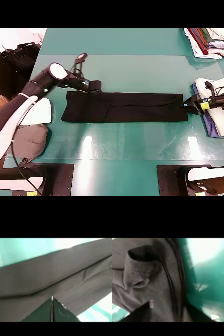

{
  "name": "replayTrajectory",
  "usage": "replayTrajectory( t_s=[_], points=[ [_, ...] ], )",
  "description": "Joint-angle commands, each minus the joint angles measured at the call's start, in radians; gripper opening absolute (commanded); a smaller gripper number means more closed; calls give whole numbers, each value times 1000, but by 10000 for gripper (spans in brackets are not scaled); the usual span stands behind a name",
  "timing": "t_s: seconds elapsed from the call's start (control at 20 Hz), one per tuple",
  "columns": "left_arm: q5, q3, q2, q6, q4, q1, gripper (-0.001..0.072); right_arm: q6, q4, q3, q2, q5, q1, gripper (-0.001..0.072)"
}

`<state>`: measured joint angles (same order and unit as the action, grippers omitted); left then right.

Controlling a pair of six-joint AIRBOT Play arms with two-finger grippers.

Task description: Fold the shirts.

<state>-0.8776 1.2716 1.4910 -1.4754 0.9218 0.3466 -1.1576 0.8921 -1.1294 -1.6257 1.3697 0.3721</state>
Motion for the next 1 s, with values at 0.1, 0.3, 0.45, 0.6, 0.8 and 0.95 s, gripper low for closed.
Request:
replayTrajectory(
  t_s=[0.1, 0.3, 0.45, 0.6, 0.8, 0.95],
  points=[
    [56, 29, 114, -17, -40, 113, 27, 60, -37, 2, 1, -45, -71, 18],
    [59, 121, 198, -16, -40, 179, 27, 43, -37, -144, 53, 83, -134, 17],
    [53, 203, 266, -17, -40, 211, 27, -50, -38, -259, 149, 90, -229, 17],
    [47, 259, 327, -18, -48, 216, 27, -113, -38, -359, 227, 70, -335, 17],
    [42, 271, 355, -17, -47, 216, 27, -168, -74, -478, 249, 58, -474, 17],
    [45, 271, 355, -16, -47, 216, 28, -167, -200, -506, 249, -2, -537, 17]
  ],
)
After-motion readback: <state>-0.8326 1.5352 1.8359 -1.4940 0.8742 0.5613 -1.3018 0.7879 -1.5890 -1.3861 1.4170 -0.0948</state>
